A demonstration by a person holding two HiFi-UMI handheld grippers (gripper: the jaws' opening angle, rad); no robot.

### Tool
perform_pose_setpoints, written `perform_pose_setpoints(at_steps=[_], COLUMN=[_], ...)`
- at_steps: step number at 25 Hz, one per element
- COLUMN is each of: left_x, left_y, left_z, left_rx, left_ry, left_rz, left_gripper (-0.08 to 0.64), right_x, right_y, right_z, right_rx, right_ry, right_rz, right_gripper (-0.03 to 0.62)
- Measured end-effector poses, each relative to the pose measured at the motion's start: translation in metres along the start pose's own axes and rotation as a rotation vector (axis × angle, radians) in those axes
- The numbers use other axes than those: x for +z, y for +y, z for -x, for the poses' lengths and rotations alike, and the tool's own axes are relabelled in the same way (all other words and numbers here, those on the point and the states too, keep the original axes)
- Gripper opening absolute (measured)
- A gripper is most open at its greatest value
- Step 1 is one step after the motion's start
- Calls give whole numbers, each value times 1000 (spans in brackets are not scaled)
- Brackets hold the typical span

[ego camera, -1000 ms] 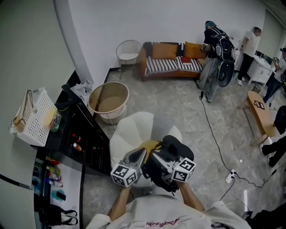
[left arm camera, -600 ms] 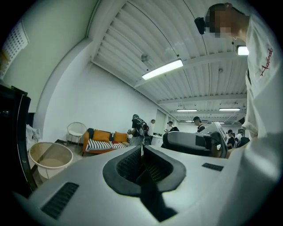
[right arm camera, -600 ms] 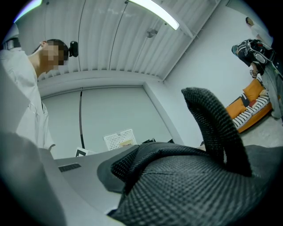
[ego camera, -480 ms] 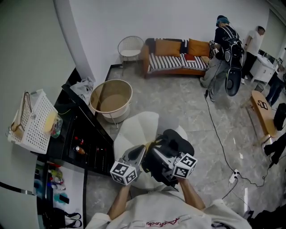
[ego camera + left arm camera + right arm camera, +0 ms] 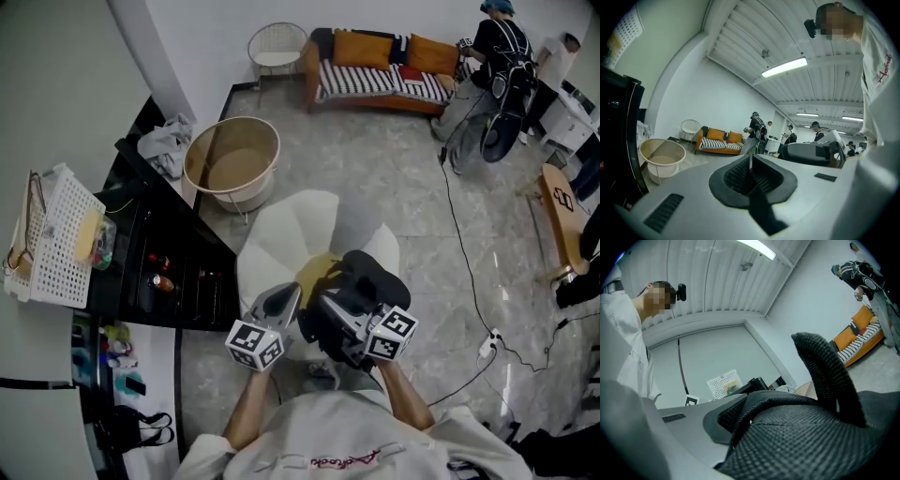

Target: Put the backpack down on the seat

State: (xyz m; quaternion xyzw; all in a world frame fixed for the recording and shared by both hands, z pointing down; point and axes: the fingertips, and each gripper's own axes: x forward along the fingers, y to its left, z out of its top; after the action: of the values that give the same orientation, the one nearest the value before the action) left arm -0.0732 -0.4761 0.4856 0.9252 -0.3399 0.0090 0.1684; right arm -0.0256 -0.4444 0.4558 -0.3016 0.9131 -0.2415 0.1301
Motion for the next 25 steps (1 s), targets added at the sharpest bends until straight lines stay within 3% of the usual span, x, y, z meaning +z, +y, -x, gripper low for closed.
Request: perform_pose_setpoints(at_steps=[14, 18, 25], left_x=[-49, -65, -132], left_y=[-4, -5, 8], left_z=[-33, -24, -15], left_rx=[23, 33, 49], left_ry=[63, 72, 112], left_rz=[39, 50, 89], left_gripper=[43, 43, 43], right_x=[-31, -56, -109], right_y=[-33, -30, -41], right_z=[32, 39, 56], right_rx=[9, 6, -14], right_ry=[46, 77, 99], right_rz=[-66, -83, -132], right_gripper=[32, 32, 32])
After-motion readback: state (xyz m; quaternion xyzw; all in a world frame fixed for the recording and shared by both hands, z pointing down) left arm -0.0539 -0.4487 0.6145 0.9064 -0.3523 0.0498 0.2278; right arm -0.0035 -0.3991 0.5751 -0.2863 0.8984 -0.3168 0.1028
